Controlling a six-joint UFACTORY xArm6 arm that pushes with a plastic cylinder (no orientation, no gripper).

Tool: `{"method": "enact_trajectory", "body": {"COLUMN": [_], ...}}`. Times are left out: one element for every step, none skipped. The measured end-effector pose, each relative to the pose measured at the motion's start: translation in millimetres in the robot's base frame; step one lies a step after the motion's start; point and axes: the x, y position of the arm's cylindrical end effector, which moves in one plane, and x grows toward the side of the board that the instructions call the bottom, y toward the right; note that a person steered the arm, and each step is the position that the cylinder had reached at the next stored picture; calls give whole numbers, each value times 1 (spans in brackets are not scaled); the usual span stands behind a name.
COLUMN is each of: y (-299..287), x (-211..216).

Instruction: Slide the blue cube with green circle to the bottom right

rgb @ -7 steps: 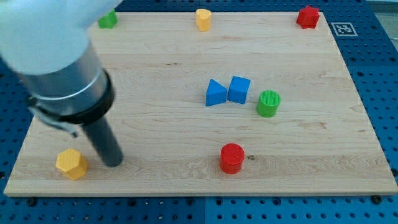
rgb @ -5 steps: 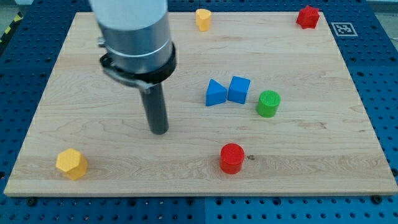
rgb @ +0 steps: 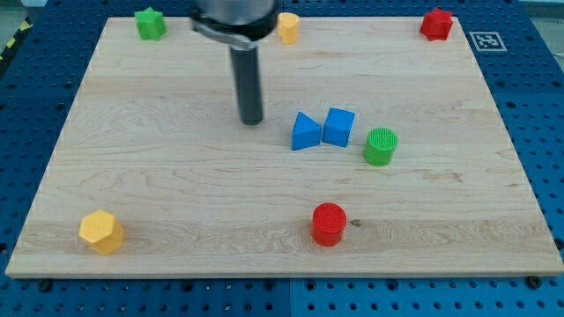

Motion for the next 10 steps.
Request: {"method": "enact_trajectory", "body": {"y": [53, 87, 118, 153, 183, 205, 238, 287, 327, 341], "x": [7, 19, 23, 26, 41, 60, 81, 97, 106, 76]}}
